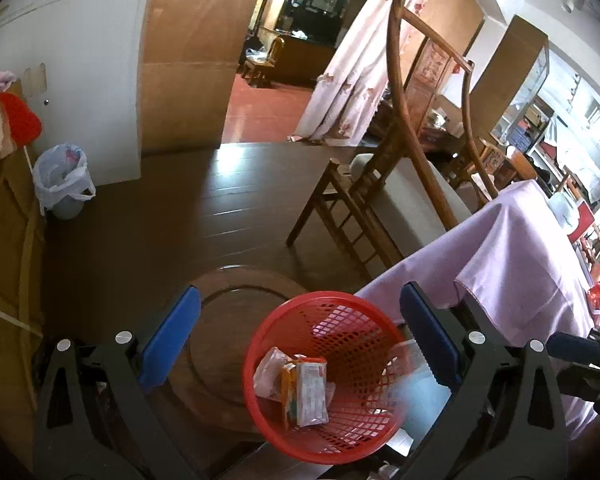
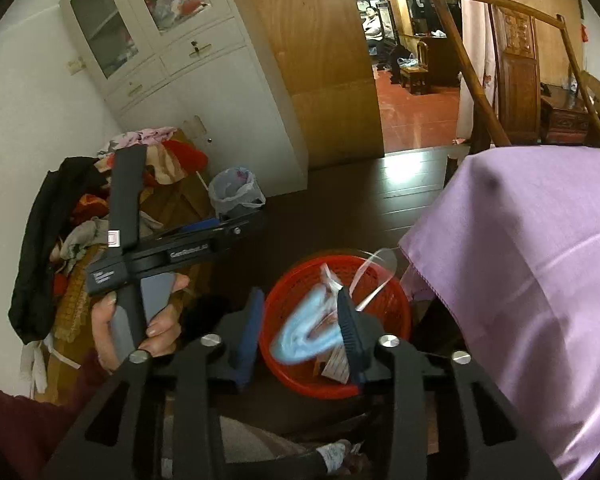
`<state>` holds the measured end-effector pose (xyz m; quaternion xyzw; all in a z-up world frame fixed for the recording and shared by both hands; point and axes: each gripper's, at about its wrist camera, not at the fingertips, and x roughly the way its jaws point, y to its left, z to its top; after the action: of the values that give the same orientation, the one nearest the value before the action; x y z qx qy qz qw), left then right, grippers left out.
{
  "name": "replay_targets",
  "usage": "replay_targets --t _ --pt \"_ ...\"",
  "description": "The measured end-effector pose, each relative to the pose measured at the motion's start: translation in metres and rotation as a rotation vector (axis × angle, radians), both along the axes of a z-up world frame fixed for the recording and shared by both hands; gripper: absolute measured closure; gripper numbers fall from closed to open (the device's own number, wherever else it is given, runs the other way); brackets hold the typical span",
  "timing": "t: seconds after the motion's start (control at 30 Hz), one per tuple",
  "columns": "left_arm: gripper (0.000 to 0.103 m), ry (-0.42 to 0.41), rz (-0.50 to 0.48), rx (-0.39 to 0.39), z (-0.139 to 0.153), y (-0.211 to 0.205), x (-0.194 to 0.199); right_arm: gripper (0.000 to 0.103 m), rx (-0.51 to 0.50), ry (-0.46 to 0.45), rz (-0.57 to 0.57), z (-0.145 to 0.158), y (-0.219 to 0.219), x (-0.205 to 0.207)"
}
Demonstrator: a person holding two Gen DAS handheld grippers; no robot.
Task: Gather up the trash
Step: 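Release the blue mask into the red wastebasket with the right tool, then move both open tools back over the table toward the snack bag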
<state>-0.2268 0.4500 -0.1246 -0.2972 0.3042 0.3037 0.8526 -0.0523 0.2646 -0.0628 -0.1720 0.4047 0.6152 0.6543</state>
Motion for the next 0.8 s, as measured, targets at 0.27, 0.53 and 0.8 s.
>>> replay_targets --t 0.27,0.53,0.8 --pt "0.007 -0.010 -0.007 -0.001 0.002 -0.003 0.000 0.064 0.029 -0.012 -0.066 0.011 -0.016 0.015" --pt "0.007 -0.023 -0.051 0.060 0.027 -0.026 0.010 0.058 0.089 -0.028 -0.120 0.028 -0.047 0.023" --pt "0.007 -0.037 -0.106 0.116 0.058 -0.056 0.020 0.052 0.169 -0.045 -0.166 0.050 -0.091 0.029"
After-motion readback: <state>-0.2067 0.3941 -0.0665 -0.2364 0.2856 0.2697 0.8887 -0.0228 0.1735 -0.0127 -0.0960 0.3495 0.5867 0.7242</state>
